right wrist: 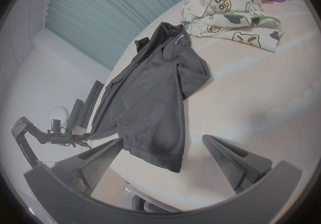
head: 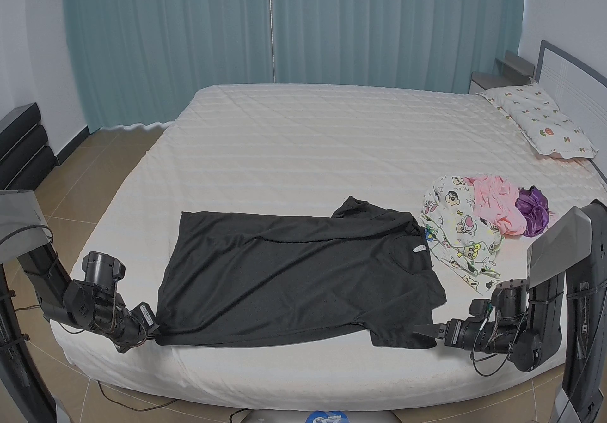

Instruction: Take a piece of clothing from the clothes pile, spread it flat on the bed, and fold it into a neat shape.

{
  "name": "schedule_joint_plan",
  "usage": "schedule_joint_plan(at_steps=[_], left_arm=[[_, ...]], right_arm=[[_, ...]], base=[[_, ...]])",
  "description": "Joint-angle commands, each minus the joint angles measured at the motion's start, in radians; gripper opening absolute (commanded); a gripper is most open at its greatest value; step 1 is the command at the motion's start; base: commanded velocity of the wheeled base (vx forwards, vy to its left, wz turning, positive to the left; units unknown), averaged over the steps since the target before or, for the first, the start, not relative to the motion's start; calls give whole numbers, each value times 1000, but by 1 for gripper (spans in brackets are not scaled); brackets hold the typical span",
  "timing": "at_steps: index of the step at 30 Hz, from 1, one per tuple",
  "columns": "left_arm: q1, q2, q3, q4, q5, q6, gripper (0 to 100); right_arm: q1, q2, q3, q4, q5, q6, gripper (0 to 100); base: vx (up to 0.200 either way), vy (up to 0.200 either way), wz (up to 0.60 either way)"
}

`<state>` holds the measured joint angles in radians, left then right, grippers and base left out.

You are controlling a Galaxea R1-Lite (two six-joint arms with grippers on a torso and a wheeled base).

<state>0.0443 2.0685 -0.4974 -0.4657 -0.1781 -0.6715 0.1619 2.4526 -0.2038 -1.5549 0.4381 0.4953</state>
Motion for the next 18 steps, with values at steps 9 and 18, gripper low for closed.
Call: schedule_joint_plan(at_steps=[9, 18], left_arm=[[0, 2, -3, -1, 0, 0, 0], [8, 1, -6, 4, -4, 0, 0]], right_arm=[[39, -6, -25, -13, -16, 3, 0], [64, 2, -94, -13, -12, -1, 0]], base=[[0, 0, 0], [0, 0, 0]])
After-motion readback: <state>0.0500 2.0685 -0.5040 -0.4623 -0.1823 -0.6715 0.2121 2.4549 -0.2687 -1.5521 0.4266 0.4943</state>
